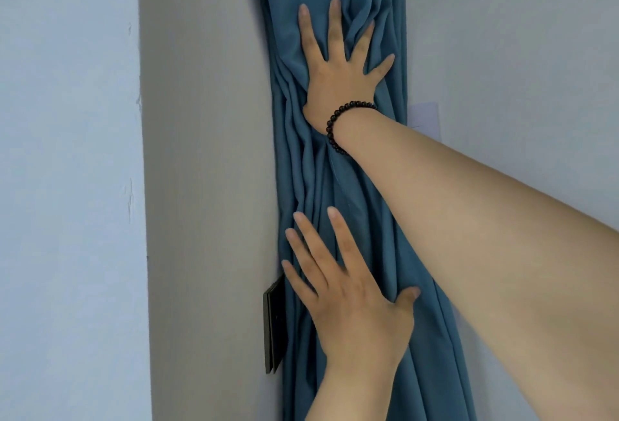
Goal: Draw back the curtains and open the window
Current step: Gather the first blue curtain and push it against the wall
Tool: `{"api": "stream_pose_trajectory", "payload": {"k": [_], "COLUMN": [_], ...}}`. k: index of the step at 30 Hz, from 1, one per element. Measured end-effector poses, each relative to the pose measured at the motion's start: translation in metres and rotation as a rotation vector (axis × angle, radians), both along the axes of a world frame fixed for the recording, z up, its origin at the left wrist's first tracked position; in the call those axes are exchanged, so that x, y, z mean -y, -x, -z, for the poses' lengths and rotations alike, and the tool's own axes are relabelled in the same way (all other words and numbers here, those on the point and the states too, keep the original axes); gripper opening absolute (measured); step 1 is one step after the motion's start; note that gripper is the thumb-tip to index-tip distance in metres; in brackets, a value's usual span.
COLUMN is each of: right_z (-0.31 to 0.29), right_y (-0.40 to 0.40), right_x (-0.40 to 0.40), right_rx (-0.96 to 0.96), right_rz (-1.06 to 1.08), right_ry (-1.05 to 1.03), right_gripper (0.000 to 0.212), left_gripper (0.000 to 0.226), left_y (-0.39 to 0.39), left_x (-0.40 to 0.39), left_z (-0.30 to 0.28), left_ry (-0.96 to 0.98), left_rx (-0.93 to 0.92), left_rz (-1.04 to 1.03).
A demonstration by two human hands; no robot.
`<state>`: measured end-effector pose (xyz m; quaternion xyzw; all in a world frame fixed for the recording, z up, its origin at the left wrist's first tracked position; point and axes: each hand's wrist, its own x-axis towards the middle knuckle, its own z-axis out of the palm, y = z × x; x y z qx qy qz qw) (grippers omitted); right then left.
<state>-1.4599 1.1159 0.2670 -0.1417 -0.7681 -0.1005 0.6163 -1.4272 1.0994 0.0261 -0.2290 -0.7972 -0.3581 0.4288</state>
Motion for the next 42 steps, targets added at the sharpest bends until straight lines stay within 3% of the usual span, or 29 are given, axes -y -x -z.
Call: {"api": "stream_pose_trajectory", "payload": {"k": [7, 11, 23, 30, 35, 42], "right_z": [-0.004, -0.007, 0.041, 0.061, 0.076, 0.098], "right_y": [0.015, 0.015, 0.007, -0.022, -0.052, -0.091], "right_x": [-0.011, -0.012, -0.016, -0.007, 0.011, 0.05], "right_rx": [0.075, 0.098, -0.085, -0.029, 0.003, 0.061], "right_rz": [0.094, 0.11, 0.082, 0.005, 0.016, 0.058], "right_ry": [-0.005, 0.004, -0.15, -0.155, -0.187, -0.161], "right_gripper": [0.097, 0.098, 0.083, 0.088, 0.091, 0.09], "left_gripper": [0.133, 0.134, 0.123, 0.118, 0.117, 0.113], "left_y": [0.007, 0.012, 0.028, 0.011, -0.007, -0.049], "left_x": [0.001, 0.002, -0.004, 0.017, 0.043, 0.098], "left_z": [-0.014, -0.019, 0.011, 0.024, 0.023, 0.027], "left_ry": [-0.051, 0.021, 0.112, 0.207, 0.32, 0.313], "left_rx": [0.125, 0.173, 0.002, -0.003, -0.029, -0.005], "left_rz": [0.121, 0.119, 0.141, 0.18, 0.07, 0.115]}}
